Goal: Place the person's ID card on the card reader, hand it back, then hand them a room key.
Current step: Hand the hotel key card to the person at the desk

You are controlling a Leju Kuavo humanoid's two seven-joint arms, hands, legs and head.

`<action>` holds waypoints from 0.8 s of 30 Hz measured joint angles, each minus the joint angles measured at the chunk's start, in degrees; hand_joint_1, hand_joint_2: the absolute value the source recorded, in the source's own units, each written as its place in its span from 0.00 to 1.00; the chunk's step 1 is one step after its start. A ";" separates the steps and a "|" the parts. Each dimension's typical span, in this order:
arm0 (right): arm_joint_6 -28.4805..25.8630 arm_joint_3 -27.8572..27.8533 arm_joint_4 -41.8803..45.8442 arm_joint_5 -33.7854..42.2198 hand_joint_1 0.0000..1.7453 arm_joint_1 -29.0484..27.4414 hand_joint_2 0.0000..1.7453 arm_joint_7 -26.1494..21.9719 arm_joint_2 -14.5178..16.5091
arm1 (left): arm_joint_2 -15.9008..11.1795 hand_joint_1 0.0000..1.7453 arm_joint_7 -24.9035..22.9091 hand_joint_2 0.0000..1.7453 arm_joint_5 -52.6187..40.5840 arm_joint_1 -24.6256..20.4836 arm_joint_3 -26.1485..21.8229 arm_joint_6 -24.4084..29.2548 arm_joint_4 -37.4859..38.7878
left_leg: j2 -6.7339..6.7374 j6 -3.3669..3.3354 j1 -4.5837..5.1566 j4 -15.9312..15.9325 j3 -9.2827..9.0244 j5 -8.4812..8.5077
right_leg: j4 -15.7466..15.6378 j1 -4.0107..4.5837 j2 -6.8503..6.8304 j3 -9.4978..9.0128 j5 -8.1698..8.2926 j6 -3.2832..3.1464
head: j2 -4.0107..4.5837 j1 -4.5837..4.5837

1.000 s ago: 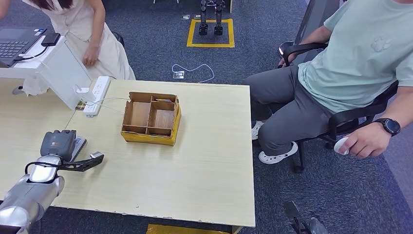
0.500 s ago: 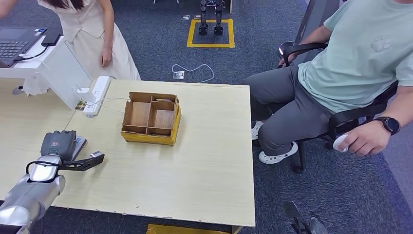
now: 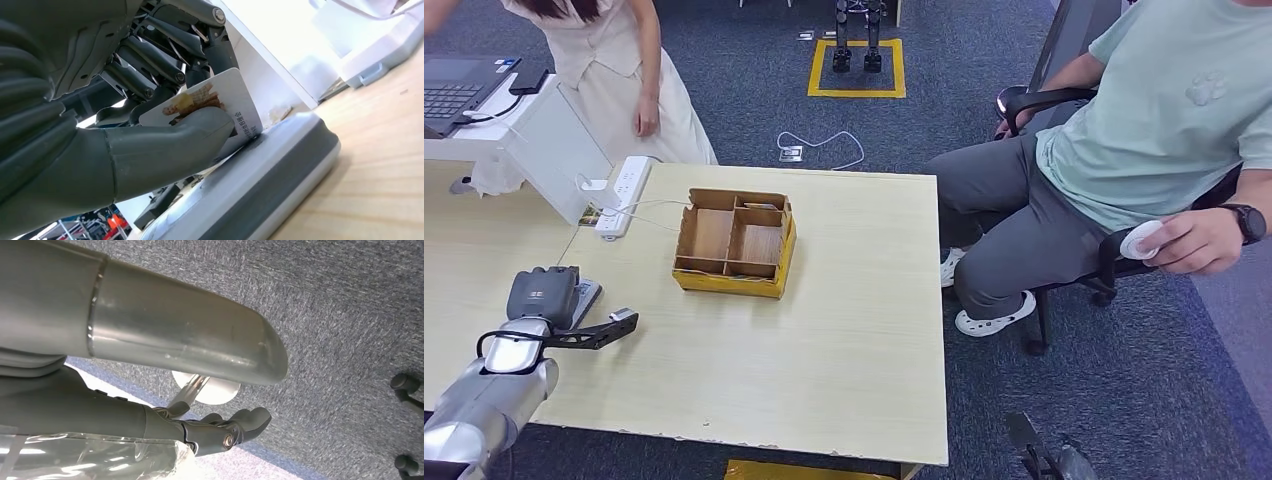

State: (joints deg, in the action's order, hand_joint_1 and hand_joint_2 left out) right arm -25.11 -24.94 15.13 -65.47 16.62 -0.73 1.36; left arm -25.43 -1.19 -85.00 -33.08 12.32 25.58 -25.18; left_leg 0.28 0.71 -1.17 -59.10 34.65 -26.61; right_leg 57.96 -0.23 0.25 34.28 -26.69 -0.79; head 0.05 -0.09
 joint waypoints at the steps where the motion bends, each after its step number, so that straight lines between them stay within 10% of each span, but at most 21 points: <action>1: 0.00 0.03 0.00 0.03 0.00 0.00 0.00 0.01 0.00 | 0.11 1.00 0.62 1.00 0.66 0.00 -0.28 0.86 -0.03 | 0.00 0.00 0.00 0.00 0.00 0.00 | 0.00 0.00 0.00 0.00 0.00 0.00 | 0.00 0.00; 24: -0.12 0.92 0.00 -0.06 0.00 0.05 0.00 0.23 0.02 | 1.45 1.00 8.99 1.00 10.52 -3.48 -5.17 11.02 -9.11 | 0.00 0.00 0.00 -0.01 0.01 0.00 | 0.00 0.00 0.00 0.01 0.00 0.00 | -0.01 0.01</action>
State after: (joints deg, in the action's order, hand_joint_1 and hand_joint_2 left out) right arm -25.23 -24.02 15.12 -65.53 16.67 -0.50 1.37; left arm -23.98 7.80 -74.49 -36.56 7.15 36.60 -34.29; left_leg 0.28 0.71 -1.17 -59.11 34.66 -26.61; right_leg 57.96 -0.23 0.26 34.29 -26.69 -0.79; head 0.04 -0.09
